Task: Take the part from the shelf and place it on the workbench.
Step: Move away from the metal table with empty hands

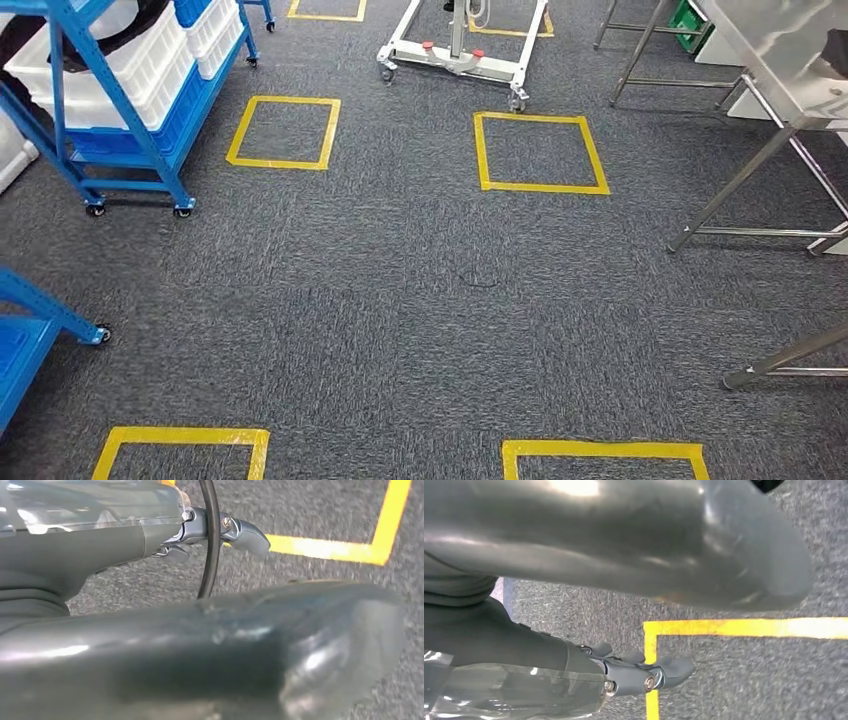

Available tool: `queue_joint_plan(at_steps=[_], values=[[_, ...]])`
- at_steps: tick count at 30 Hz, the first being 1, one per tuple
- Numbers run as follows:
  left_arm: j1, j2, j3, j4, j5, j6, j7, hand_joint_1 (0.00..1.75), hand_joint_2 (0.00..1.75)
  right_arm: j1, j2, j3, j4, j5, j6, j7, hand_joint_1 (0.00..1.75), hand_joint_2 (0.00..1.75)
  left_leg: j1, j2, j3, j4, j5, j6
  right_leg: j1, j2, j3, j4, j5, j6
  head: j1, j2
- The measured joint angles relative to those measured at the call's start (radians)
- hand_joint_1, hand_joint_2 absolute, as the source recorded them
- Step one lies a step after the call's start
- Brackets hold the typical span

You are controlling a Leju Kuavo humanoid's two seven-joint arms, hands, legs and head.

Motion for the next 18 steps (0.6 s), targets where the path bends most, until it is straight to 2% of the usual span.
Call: queue_joint_plan(at_steps=[1, 2, 3, 4, 5, 7, 8, 9, 10, 12, 13, 14, 16, 17, 18], values=[[-0.001, 0.001, 0.0, 0.0, -0.001, 0.0, -0.001, 0.0, 0.0, 0.001, 0.0, -0.001, 0.001, 0.001, 0.0, 0.001, 0.0, 0.0, -0.005, -0.011, -0.003, 0.0, 0.002, 0.004, 0.004, 0.019, -0.036, 0.071, -0.036, -0.006, 0.0, 0.0], [-0.001, 0.001, 0.0, 0.0, -0.001, 0.0, -0.002, 0.0, 0.0, 0.002, 0.0, -0.003, 0.002, 0.002, 0.0, 0.003, 0.0, 0.0, -0.011, -0.024, -0.006, -0.001, 0.004, 0.007, 0.01, 0.027, -0.074, 0.14, -0.061, -0.014, 0.0, 0.0], [-0.001, 0.001, 0.0, 0.0, -0.002, 0.0, -0.002, 0.0, 0.0, 0.003, 0.0, -0.004, 0.003, 0.002, 0.0, 0.004, 0.0, 0.0, -0.017, -0.037, -0.008, -0.001, 0.005, 0.01, 0.018, 0.031, -0.102, 0.186, -0.067, -0.024, 0.0, 0.0], [-0.001, 0.001, 0.001, 0.0, -0.003, 0.0, -0.004, 0.0, 0.0, 0.003, 0.0, -0.006, 0.003, 0.003, 0.0, 0.004, 0.0, 0.0, -0.021, -0.05, -0.008, -0.001, 0.006, 0.013, 0.029, 0.034, -0.113, 0.193, -0.051, -0.036, 0.0, 0.0], [0.0, 0.001, 0.001, 0.0, -0.004, 0.0, -0.005, 0.0, 0.0, 0.003, 0.0, -0.006, 0.004, 0.004, 0.0, 0.004, 0.0, 0.0, -0.025, -0.062, -0.008, -0.001, 0.007, 0.015, 0.04, 0.04, -0.104, 0.158, -0.017, -0.049, 0.0, 0.0], [0.0, 0.0, 0.001, 0.0, -0.007, -0.001, -0.007, 0.0, 0.0, 0.002, -0.001, -0.008, 0.004, 0.005, 0.0, 0.002, 0.0, 0.0, -0.027, -0.083, -0.006, -0.002, 0.009, 0.018, 0.065, 0.065, -0.051, 0.021, 0.065, -0.077, 0.0, 0.0], [0.0, -0.001, 0.001, 0.0, -0.007, -0.002, -0.007, 0.0, 0.0, 0.002, -0.002, -0.008, 0.004, 0.006, 0.0, 0.0, 0.0, 0.0, -0.026, -0.092, -0.006, -0.003, 0.011, 0.018, 0.074, 0.077, -0.028, -0.038, 0.092, -0.089, 0.0, 0.0], [0.0, -0.002, 0.002, 0.0, -0.008, -0.002, -0.007, 0.0, 0.0, 0.001, -0.004, -0.008, 0.004, 0.006, 0.0, -0.001, 0.0, 0.0, -0.025, -0.099, -0.006, -0.006, 0.014, 0.017, 0.081, 0.085, -0.015, -0.073, 0.107, -0.098, 0.0, 0.0], [0.001, -0.003, 0.002, 0.0, -0.008, -0.003, -0.008, 0.0, 0.0, 0.0, -0.006, -0.009, 0.004, 0.006, 0.0, -0.002, 0.0, 0.0, -0.025, -0.105, -0.006, -0.009, 0.017, 0.014, 0.085, 0.088, -0.011, -0.086, 0.111, -0.104, 0.0, 0.0], [0.004, -0.002, 0.002, 0.0, -0.009, -0.003, -0.008, 0.0, 0.0, -0.002, -0.006, -0.01, 0.004, 0.007, 0.0, -0.002, 0.0, 0.0, -0.027, -0.113, -0.005, -0.02, 0.024, 0.006, 0.082, 0.074, -0.006, -0.102, 0.123, -0.108, 0.0, 0.0], [0.006, -0.001, 0.003, 0.0, -0.009, -0.002, -0.008, 0.0, 0.0, -0.003, -0.005, -0.011, 0.005, 0.007, 0.0, -0.003, 0.0, 0.0, -0.03, -0.106, -0.006, -0.017, 0.018, 0.004, 0.077, 0.066, 0.0, -0.117, 0.132, -0.106, 0.0, 0.0], [0.005, 0.001, 0.003, 0.0, -0.01, -0.002, -0.008, 0.0, 0.0, -0.003, -0.004, -0.012, 0.005, 0.007, 0.001, -0.003, 0.0, 0.0, -0.033, -0.091, -0.015, 0.004, 0.0, 0.001, 0.072, 0.057, 0.005, -0.132, 0.141, -0.104, 0.0, 0.0], [0.003, 0.004, 0.005, 0.0, -0.01, -0.001, -0.008, 0.0, 0.0, -0.001, -0.003, -0.014, 0.006, 0.007, 0.001, -0.003, 0.0, 0.0, -0.033, -0.046, -0.057, 0.108, -0.067, -0.005, 0.066, 0.036, 0.008, -0.149, 0.152, -0.099, 0.0, 0.0], [0.001, 0.005, 0.006, 0.0, -0.01, -0.001, -0.008, 0.0, 0.0, 0.001, -0.002, -0.014, 0.007, 0.007, 0.001, -0.003, 0.0, 0.0, -0.031, -0.032, -0.082, 0.171, -0.1, -0.01, 0.065, 0.026, 0.005, -0.147, 0.152, -0.099, 0.0, 0.0], [0.001, 0.006, 0.007, 0.0, -0.01, -0.001, -0.008, 0.0, 0.0, 0.002, -0.002, -0.015, 0.007, 0.007, 0.001, -0.003, 0.0, 0.0, -0.029, -0.024, -0.099, 0.217, -0.119, -0.017, 0.064, 0.017, 0.002, -0.144, 0.151, -0.098, 0.0, 0.0]])
